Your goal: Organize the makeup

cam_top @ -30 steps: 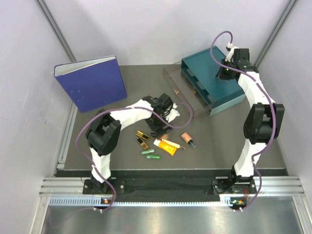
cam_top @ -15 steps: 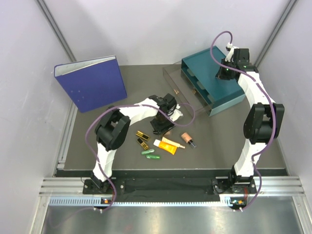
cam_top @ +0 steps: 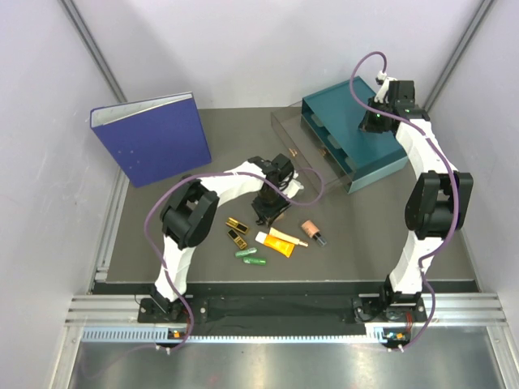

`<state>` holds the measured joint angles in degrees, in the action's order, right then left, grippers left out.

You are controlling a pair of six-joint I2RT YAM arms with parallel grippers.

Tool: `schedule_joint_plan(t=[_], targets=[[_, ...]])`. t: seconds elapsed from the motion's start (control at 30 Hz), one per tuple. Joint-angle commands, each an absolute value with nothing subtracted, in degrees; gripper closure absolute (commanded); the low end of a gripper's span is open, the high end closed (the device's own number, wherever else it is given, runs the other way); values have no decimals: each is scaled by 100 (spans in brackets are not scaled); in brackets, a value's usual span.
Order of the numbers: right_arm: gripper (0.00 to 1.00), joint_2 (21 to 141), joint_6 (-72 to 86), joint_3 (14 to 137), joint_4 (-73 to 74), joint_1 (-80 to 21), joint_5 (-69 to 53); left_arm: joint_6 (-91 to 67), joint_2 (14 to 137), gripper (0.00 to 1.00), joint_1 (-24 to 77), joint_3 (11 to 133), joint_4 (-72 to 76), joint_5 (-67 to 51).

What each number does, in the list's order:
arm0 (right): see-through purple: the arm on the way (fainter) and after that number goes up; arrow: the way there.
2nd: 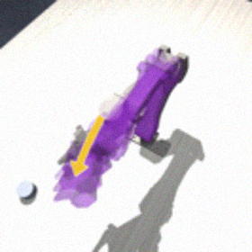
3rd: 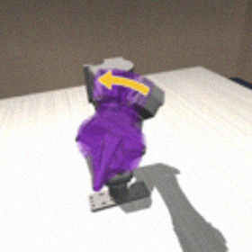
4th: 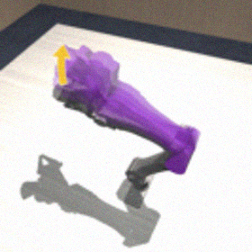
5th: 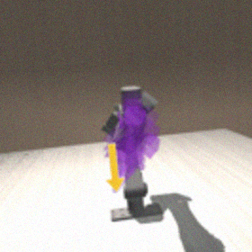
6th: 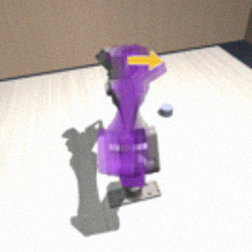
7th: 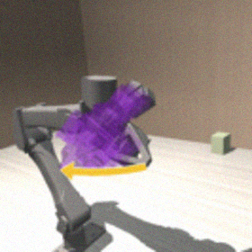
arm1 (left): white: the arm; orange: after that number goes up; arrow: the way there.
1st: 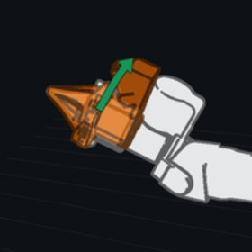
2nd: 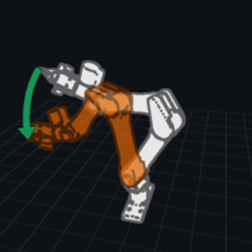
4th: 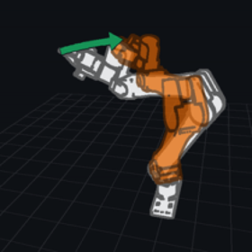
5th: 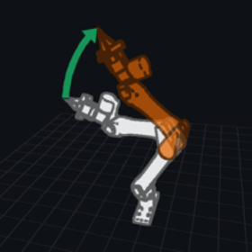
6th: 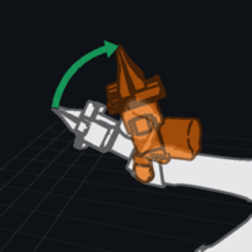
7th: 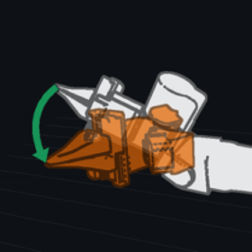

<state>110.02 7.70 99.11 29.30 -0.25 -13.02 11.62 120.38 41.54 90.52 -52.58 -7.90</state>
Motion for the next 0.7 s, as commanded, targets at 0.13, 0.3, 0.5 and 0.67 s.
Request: schedule_joint_plan(t=[0.13, 0.3, 0.5, 0.67], targets=[[100, 11435, 712, 9844, 3727, -123, -1301, 624, 11453, 100, 3859, 8859, -5071, -529], [100, 11461, 730, 9853, 3727, -132, -1336, 431, 11118, 100, 3692, 9201, -5045, 121], [100, 11443, 747, 9826, 3726, -141, -1362, 352, 11364, 100, 3595, 10999, -5299, 430], [100, 11434, 756, 9835, 3726, -149, -1371, 264, 11636, 100, 3595, 11952, -5195, 256]])
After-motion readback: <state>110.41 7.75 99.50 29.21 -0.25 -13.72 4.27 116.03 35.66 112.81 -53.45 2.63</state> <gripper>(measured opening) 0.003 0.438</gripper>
